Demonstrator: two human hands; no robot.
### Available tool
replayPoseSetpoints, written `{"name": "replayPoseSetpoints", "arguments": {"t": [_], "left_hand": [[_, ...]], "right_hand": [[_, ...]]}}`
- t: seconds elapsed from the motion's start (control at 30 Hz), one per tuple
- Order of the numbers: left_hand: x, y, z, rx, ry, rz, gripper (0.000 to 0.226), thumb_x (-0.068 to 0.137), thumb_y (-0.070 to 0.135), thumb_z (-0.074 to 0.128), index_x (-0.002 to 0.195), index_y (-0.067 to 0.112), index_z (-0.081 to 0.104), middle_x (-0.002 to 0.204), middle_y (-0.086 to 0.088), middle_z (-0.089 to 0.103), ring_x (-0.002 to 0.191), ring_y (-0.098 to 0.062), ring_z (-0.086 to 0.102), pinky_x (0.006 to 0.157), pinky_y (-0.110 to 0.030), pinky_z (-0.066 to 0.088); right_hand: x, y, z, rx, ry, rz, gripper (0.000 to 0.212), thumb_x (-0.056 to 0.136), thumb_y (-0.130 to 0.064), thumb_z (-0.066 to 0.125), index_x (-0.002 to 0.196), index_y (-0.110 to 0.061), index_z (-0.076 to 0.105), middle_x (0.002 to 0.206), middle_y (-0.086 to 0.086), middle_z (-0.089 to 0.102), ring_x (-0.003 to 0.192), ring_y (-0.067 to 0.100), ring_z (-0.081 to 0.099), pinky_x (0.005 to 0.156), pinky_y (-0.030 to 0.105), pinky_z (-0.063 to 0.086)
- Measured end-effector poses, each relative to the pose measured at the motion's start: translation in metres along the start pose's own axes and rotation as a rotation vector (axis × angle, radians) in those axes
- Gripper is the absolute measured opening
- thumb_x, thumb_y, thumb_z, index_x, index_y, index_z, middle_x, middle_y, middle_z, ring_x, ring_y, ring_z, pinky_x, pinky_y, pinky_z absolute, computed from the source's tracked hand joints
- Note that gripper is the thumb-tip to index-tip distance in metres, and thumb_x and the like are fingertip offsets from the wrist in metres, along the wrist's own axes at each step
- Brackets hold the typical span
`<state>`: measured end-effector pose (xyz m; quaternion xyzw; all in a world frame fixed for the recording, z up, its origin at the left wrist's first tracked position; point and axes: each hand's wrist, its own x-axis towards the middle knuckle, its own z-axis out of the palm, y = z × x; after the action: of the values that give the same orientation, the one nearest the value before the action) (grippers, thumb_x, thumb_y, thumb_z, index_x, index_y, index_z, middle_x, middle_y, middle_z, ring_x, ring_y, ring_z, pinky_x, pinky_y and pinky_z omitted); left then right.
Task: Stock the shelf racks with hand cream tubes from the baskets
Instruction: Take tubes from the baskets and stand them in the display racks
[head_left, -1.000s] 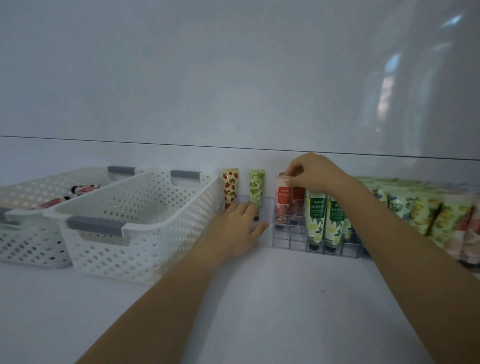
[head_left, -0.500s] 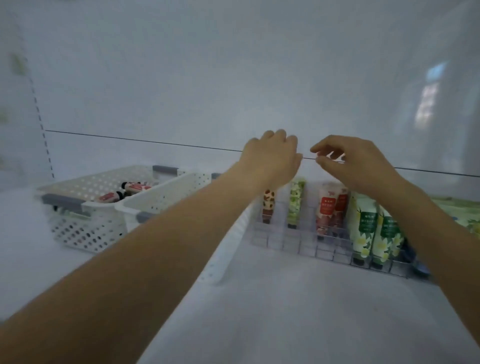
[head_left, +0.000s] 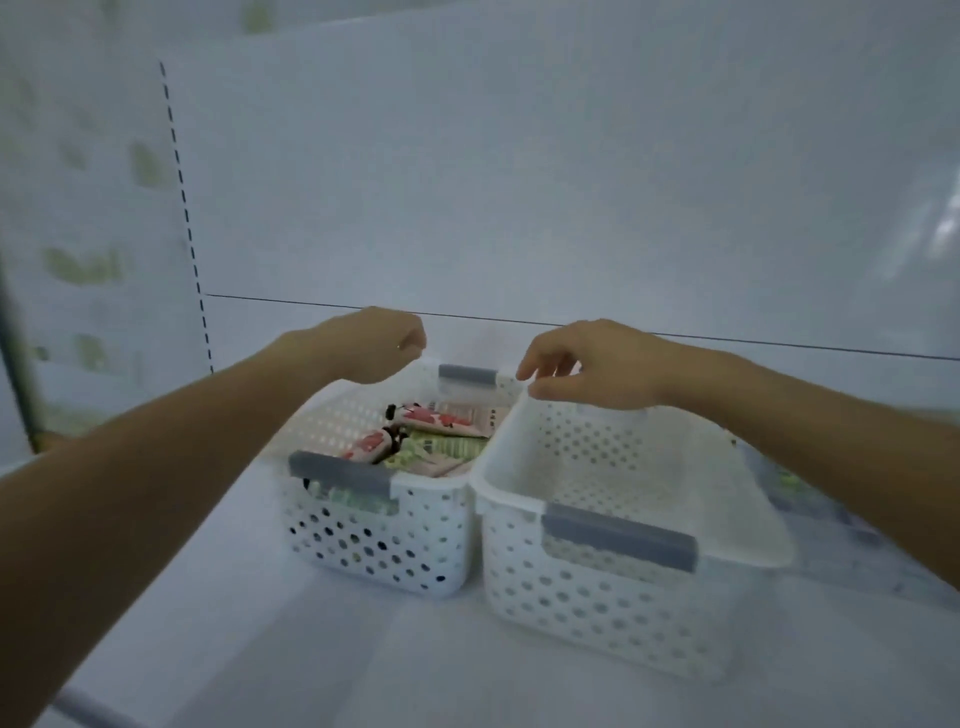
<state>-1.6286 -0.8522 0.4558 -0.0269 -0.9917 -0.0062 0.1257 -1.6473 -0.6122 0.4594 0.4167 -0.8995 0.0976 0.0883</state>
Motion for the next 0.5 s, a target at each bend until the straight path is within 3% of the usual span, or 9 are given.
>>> {"name": "replayPoseSetpoints", "arguments": {"t": [0.1, 0.2, 0.3, 0.5], "left_hand": [[0.010, -0.024, 0.008, -0.036, -0.037, 0.089, 0.024, 0.096, 0.015, 0.044, 0.115, 0.016, 0.058, 0.121, 0.000, 0.059, 0.091, -0.008, 0.048, 0.082, -0.021, 0.035], [0.022, -0.034, 0.015, -0.087, -0.082, 0.199, 0.022, 0.091, 0.011, 0.051, 0.108, 0.017, 0.062, 0.116, 0.001, 0.061, 0.088, -0.008, 0.052, 0.081, -0.020, 0.038], [0.033, -0.032, 0.023, -0.095, -0.158, 0.298, 0.018, 0.088, 0.020, 0.060, 0.105, 0.017, 0.064, 0.110, 0.003, 0.063, 0.095, -0.012, 0.059, 0.082, -0.019, 0.040], [0.052, -0.031, 0.034, -0.032, -0.321, 0.318, 0.019, 0.085, 0.030, 0.063, 0.102, 0.022, 0.065, 0.102, 0.007, 0.066, 0.083, -0.008, 0.056, 0.078, -0.023, 0.041]], "right_hand": [[0.030, -0.012, 0.013, -0.027, -0.077, 0.023, 0.021, 0.090, -0.037, 0.054, 0.108, -0.028, 0.060, 0.101, -0.012, 0.055, 0.093, 0.006, 0.052, 0.080, 0.022, 0.040], [0.054, -0.017, 0.024, -0.062, -0.152, 0.095, 0.026, 0.090, -0.039, 0.054, 0.113, -0.027, 0.058, 0.098, -0.014, 0.050, 0.088, 0.003, 0.048, 0.076, 0.019, 0.036], [0.071, -0.017, 0.034, -0.093, -0.203, 0.170, 0.030, 0.090, -0.039, 0.055, 0.117, -0.025, 0.057, 0.100, -0.012, 0.050, 0.091, 0.006, 0.050, 0.078, 0.020, 0.038], [0.098, -0.015, 0.047, -0.173, -0.242, 0.245, 0.033, 0.090, -0.026, 0.057, 0.122, -0.020, 0.056, 0.119, -0.003, 0.058, 0.094, 0.010, 0.050, 0.082, 0.022, 0.039]]}}
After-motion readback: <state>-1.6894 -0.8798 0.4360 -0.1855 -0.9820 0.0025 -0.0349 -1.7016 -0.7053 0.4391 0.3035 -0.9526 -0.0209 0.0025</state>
